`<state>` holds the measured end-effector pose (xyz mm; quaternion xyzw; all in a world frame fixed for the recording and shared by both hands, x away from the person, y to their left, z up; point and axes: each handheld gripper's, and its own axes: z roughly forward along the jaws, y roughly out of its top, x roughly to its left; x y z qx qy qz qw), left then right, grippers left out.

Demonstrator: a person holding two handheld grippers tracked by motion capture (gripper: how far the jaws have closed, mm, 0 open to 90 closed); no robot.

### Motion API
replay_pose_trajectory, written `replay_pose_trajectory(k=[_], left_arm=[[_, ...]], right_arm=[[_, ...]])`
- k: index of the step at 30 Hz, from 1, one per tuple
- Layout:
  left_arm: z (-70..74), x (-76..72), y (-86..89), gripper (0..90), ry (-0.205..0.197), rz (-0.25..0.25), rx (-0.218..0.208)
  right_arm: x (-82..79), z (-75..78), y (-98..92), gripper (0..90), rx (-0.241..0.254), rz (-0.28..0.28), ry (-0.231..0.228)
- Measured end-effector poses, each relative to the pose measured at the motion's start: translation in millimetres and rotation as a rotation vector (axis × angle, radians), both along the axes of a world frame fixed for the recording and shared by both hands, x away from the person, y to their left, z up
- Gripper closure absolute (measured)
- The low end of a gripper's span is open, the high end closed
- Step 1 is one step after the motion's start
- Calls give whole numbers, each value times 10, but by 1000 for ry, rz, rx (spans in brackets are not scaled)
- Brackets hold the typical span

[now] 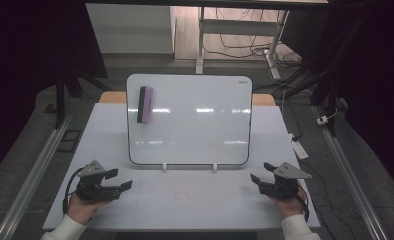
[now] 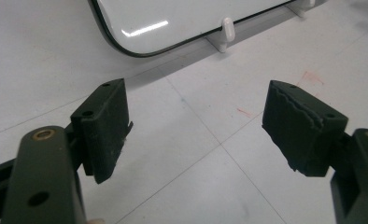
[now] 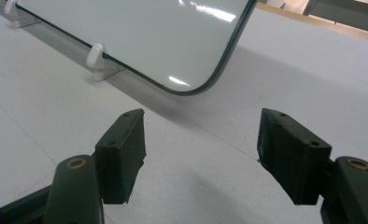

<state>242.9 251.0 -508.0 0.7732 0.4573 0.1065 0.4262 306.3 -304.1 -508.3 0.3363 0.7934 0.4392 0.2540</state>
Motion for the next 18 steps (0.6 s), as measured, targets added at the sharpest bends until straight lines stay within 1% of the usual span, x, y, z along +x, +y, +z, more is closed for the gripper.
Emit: replay_pose_trajectory(k=[18], left_arm=[[6,-4,11,236,-6,6,-6]], right_arm=[[2,0,7,317,-6,5,-3]])
